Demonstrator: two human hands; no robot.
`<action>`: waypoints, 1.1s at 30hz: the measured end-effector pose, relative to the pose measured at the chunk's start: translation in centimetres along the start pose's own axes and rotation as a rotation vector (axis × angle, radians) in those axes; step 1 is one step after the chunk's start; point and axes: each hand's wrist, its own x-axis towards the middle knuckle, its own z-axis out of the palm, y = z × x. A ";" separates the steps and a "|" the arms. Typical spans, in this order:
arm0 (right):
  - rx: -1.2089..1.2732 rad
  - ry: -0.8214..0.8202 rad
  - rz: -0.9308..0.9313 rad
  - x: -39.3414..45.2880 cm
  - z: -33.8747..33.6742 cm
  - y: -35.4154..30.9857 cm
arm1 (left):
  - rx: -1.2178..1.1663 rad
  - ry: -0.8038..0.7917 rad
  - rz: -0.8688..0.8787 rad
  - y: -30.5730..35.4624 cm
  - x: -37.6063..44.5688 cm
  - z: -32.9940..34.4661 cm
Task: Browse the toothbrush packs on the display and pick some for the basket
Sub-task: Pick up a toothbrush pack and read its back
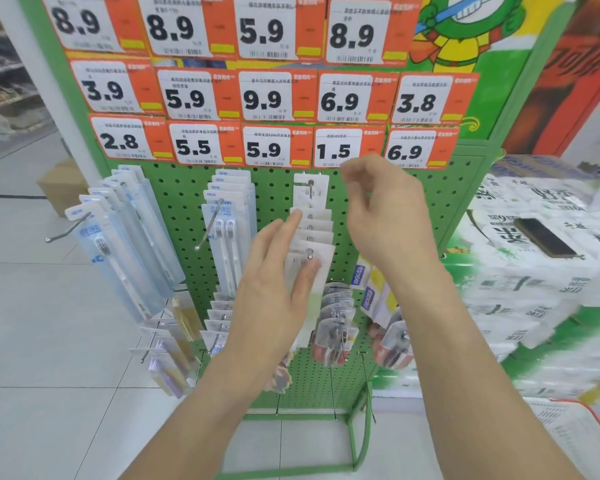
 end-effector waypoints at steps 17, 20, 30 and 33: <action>-0.204 -0.240 0.155 7.4 4.6 2.5 | -0.022 -0.089 -0.032 -0.7 2.0 -0.2; -0.188 -0.242 0.147 7.4 4.5 2.5 | -0.018 -0.090 -0.039 -0.7 2.2 -0.2; -0.187 -0.226 0.158 7.2 3.5 2.0 | 0.015 -0.107 -0.033 -0.7 2.6 -0.4; -0.207 -0.191 0.134 6.8 2.8 1.8 | 0.035 -0.094 -0.039 -0.7 2.7 -0.6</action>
